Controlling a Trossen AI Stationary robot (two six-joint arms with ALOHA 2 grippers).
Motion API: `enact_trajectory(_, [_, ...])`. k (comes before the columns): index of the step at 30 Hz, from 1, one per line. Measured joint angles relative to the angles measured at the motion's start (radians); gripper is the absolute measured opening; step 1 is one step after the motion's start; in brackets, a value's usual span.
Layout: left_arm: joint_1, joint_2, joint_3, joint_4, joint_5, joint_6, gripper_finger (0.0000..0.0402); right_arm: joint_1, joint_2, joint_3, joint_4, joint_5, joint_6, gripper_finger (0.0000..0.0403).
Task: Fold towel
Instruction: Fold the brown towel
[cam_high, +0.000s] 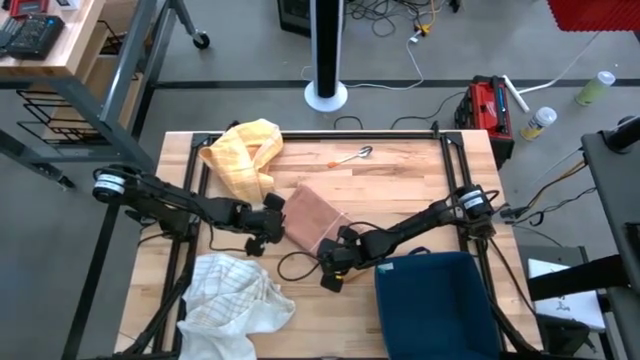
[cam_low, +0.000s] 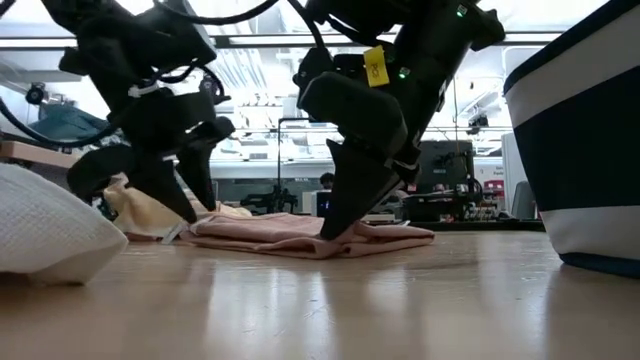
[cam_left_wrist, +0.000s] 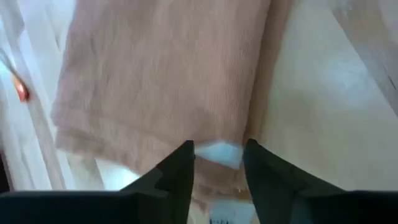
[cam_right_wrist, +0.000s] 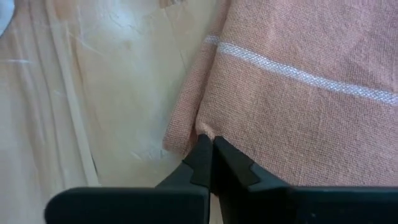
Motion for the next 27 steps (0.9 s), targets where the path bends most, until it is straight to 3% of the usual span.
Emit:
enact_trajectory(5, [0.002, 0.022, -0.006, 0.033, -0.001, 0.038, 0.0158, 0.0, 0.0, 0.003, 0.006, 0.0, 0.005, 0.0015])
enact_trajectory(10, [0.013, 0.036, -0.018, 0.029, -0.007, 0.033, 0.016, 0.001, 0.0, 0.003, 0.011, -0.001, 0.005, 0.0055])
enact_trajectory(15, [0.027, 0.048, -0.027, 0.032, -0.01, 0.015, 0.0139, 0.002, 0.0, 0.003, 0.017, -0.001, 0.006, 0.0095])
enact_trajectory(19, [0.034, 0.051, -0.027, 0.038, -0.008, -0.004, 0.0095, 0.002, 0.001, 0.002, 0.014, 0.0, 0.006, 0.0109])
enact_trajectory(24, [0.035, 0.051, -0.027, 0.041, -0.002, -0.025, 0.0015, 0.002, 0.001, -0.001, 0.01, 0.0, 0.005, 0.0077])
enact_trajectory(27, [0.035, 0.051, -0.027, 0.041, 0.0, -0.044, 0.0013, 0.002, 0.001, -0.001, 0.01, 0.001, 0.002, 0.0031])
